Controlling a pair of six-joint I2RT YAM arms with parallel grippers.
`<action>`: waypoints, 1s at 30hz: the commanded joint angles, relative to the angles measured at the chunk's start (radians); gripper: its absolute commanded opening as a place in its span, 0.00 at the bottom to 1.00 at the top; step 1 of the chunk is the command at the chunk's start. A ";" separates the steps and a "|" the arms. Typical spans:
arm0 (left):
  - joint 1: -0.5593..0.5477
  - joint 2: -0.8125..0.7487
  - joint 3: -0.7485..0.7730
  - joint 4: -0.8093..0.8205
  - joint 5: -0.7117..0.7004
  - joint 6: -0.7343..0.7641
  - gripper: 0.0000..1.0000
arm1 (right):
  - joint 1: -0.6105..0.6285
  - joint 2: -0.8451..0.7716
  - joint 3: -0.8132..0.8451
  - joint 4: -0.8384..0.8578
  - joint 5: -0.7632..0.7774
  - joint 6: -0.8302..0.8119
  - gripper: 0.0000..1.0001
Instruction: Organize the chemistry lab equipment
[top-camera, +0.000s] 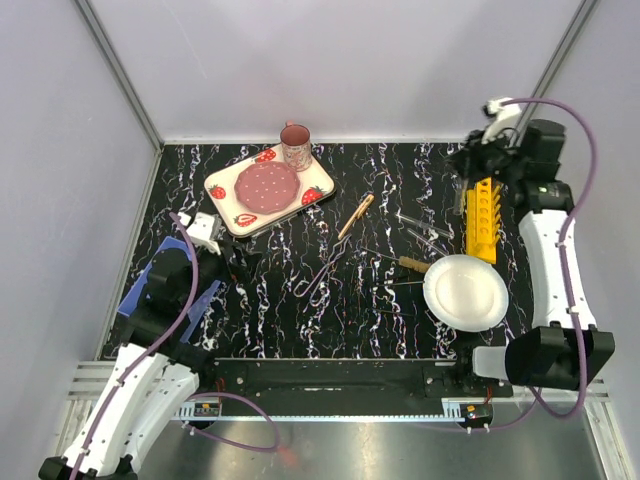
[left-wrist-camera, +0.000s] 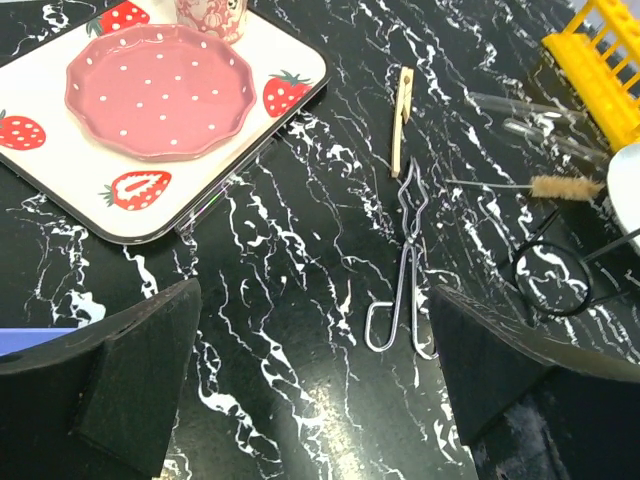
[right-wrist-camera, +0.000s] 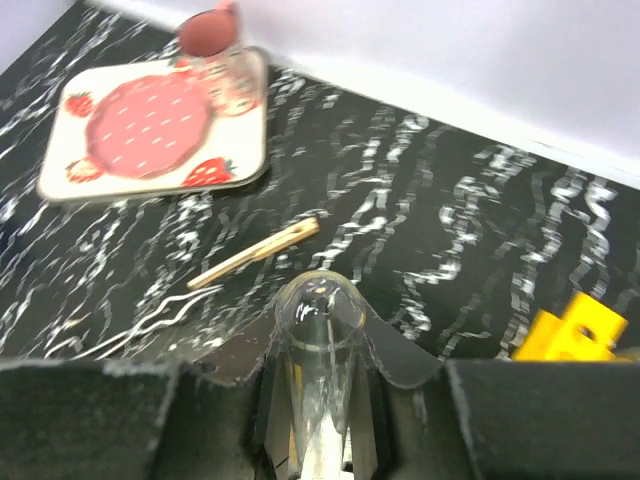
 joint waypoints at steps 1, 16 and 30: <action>0.000 -0.036 0.034 -0.009 0.024 0.094 0.99 | -0.178 -0.031 -0.051 0.225 -0.048 0.132 0.16; 0.000 -0.067 -0.010 0.033 0.004 0.102 0.99 | -0.393 0.292 -0.026 0.559 0.058 0.245 0.17; 0.000 -0.036 -0.010 0.022 0.009 0.102 0.99 | -0.408 0.463 0.084 0.592 0.109 0.167 0.18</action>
